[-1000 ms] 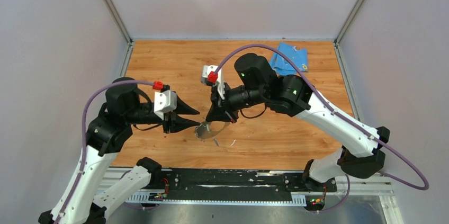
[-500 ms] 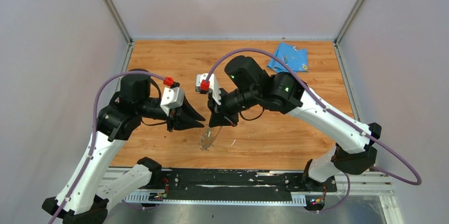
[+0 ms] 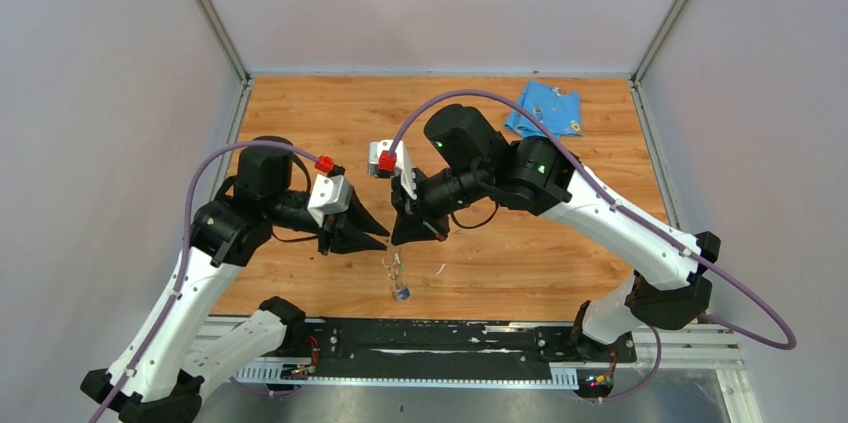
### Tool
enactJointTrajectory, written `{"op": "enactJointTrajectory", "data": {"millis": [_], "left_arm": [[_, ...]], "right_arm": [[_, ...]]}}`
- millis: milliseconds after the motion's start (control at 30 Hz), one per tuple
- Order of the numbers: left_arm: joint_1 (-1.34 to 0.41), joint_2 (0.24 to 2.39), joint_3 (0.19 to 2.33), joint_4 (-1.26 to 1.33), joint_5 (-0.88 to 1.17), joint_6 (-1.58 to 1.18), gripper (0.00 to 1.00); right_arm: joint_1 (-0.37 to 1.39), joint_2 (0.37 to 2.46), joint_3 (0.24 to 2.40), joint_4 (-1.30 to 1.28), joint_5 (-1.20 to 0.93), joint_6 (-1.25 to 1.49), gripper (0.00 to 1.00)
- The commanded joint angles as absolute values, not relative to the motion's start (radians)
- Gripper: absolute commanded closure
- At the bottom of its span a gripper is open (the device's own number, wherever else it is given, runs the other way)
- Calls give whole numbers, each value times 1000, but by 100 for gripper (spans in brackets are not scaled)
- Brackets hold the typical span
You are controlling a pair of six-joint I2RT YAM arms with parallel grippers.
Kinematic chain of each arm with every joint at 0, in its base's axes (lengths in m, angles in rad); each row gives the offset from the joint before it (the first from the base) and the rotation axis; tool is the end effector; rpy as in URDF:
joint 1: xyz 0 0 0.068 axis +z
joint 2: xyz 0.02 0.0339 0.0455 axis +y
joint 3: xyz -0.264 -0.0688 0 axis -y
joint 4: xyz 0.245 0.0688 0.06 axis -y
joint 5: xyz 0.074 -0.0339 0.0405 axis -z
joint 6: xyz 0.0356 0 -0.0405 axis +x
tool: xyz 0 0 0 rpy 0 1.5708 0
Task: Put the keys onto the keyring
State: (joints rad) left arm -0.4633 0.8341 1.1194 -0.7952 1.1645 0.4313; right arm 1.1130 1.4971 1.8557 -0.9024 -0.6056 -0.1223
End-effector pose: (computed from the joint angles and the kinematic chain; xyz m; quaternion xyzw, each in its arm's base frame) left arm 0.1086 -0.0908 0.3926 0.5625 0.5292 -0.4810 0.4149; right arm 0.1132 0.2756 0.4655 -0.6009 0.5930 0.4514 0.2891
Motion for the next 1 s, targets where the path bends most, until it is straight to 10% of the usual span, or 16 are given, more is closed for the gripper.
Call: {"op": "enactJointTrajectory", "data": {"millis": [0,967], "left_arm": [[-483,841,1125,-798,1192,457,71],[-503,805,1136,-799,1205,473,100]], "right_arm": [[1126,1506,1864,-866,-645,-100,100],[1126,1509,1852,-829,-647,-62,100]]}}
